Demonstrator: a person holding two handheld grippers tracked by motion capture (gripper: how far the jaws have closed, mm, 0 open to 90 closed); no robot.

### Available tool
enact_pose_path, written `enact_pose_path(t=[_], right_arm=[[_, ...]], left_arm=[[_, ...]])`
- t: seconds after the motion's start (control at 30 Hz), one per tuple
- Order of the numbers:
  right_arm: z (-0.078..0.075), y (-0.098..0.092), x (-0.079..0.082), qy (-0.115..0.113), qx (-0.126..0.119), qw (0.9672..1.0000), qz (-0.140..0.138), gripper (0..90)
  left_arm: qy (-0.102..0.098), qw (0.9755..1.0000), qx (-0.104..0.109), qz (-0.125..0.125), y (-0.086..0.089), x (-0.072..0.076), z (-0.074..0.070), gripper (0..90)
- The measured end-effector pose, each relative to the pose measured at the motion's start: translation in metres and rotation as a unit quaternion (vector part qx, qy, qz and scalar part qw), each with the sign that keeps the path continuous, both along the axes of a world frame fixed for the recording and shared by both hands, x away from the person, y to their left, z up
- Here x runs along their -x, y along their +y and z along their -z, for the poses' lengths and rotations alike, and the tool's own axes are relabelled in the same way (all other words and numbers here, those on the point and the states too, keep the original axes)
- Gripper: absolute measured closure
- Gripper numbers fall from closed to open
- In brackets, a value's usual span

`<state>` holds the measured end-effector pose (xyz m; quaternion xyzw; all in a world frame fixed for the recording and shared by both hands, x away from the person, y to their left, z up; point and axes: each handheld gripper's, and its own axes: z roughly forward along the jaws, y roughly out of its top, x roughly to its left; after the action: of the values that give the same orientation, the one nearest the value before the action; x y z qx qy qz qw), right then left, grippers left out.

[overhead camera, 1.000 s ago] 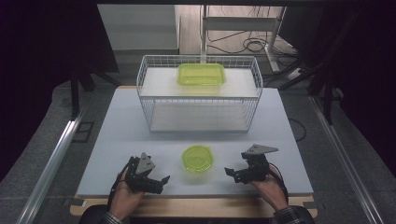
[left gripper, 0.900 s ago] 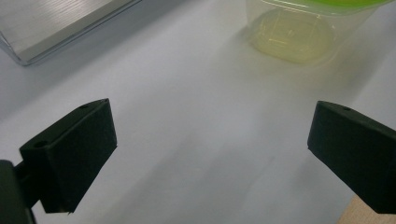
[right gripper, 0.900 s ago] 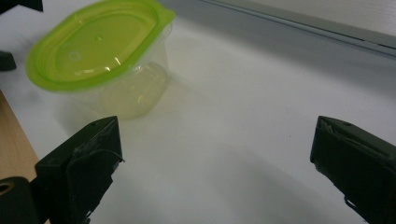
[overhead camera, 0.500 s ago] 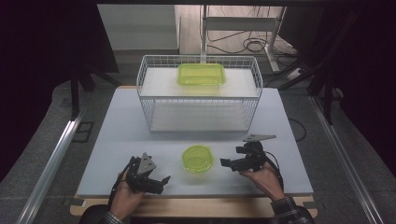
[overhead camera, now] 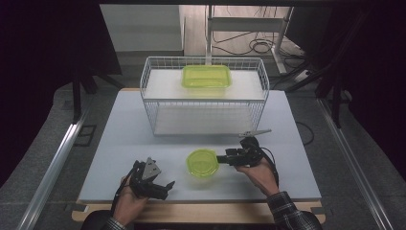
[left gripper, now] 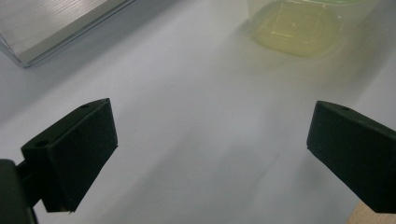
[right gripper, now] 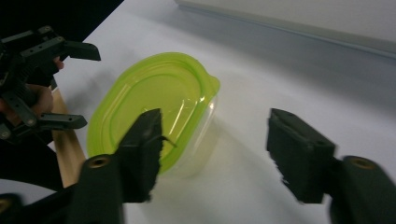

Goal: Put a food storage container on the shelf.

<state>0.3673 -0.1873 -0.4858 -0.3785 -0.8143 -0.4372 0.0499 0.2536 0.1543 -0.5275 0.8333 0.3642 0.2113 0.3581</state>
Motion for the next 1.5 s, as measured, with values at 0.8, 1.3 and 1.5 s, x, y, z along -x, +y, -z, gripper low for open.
enact_pose_path(t=[0.8,1.3,1.5], right_arm=[[0.015,0.011,-0.019,0.155,-0.067,0.9852,-0.027,80.8],[-0.014,0.0,-0.016,0.124,-0.089,0.9883,-0.009,81.0],[-0.026,-0.004,-0.018,0.115,-0.097,0.9886,-0.003,81.0]], left_arm=[[-0.005,0.9999,-0.011,0.006,-0.002,0.001,0.0,1.5],[0.002,1.0,0.009,-0.001,0.001,0.0,-0.002,1.5],[0.003,1.0,0.005,-0.001,0.001,-0.001,-0.001,1.5]])
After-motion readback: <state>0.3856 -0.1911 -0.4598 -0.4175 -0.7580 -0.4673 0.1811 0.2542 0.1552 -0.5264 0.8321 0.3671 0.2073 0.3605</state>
